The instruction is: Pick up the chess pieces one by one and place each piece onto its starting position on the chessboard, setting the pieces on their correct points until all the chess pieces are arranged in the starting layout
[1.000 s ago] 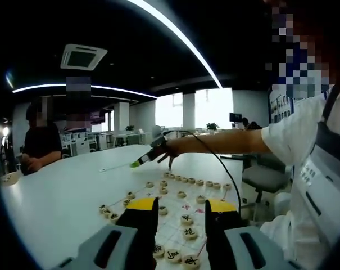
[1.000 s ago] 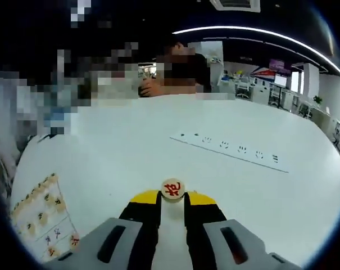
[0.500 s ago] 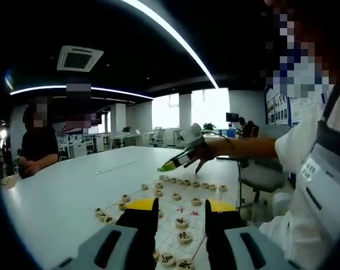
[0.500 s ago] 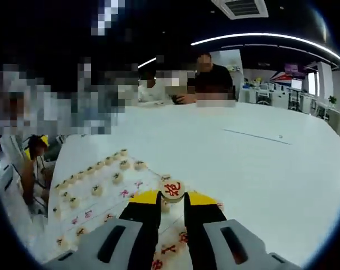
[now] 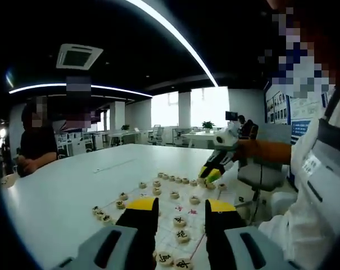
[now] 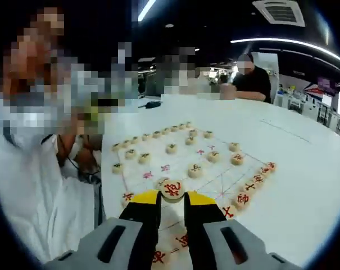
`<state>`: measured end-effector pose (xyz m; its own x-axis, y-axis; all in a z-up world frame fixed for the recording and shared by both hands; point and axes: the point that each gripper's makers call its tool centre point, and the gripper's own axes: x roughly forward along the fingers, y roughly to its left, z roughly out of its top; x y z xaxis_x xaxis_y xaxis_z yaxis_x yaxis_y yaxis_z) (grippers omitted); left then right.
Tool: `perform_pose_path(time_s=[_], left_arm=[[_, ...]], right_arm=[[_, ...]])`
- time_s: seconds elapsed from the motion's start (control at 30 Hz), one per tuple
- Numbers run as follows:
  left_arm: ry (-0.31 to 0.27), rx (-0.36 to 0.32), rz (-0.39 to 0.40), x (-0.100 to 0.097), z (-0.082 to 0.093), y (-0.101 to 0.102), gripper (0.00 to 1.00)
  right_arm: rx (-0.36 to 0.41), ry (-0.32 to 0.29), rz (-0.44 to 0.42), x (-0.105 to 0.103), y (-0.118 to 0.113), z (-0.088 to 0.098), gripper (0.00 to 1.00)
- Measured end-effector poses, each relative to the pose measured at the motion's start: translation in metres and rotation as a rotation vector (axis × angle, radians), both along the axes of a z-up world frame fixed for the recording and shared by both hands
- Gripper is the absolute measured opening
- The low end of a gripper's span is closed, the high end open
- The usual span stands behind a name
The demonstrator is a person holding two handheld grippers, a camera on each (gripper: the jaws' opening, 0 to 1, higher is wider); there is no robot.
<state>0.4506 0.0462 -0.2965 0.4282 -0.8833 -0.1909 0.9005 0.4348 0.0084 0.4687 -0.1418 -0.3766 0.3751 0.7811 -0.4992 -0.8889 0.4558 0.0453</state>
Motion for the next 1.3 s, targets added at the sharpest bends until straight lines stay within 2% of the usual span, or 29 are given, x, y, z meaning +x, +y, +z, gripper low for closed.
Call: perform_pose_path(time_s=[0.27, 0.7, 0.83, 0.93, 1.0, 1.1, 1.2, 1.3], left_arm=[[0.001, 0.001, -0.003, -0.002, 0.000, -0.001, 0.35], [0.002, -0.008, 0.001, 0.000, 0.002, 0.000, 0.35], [0.002, -0.011, 0.004, 0.001, 0.003, 0.000, 0.35], [0.003, -0.013, 0.005, 0.001, 0.003, 0.000, 0.35], [0.003, -0.011, 0.004, 0.001, 0.002, 0.000, 0.35], [0.004, -0.012, 0.003, 0.001, 0.002, -0.001, 0.35], [0.009, -0.013, 0.007, 0.002, 0.001, 0.000, 0.35], [0.019, -0.019, 0.022, 0.005, 0.002, 0.002, 0.35]], right_arm=[[-0.070, 0.007, 0.030, -0.010, 0.013, -0.015, 0.18], [-0.098, 0.012, 0.038, -0.010, 0.011, -0.021, 0.18], [-0.097, 0.003, 0.048, -0.011, 0.012, -0.020, 0.30], [-0.089, 0.001, 0.049, -0.011, 0.012, -0.019, 0.33], [-0.071, -0.004, 0.041, -0.010, 0.011, -0.015, 0.36], [-0.026, -0.030, -0.010, 0.000, 0.006, -0.003, 0.37], [0.092, -0.076, -0.116, 0.021, -0.006, 0.029, 0.36], [0.163, -0.155, -0.217, 0.042, -0.021, 0.060, 0.36]])
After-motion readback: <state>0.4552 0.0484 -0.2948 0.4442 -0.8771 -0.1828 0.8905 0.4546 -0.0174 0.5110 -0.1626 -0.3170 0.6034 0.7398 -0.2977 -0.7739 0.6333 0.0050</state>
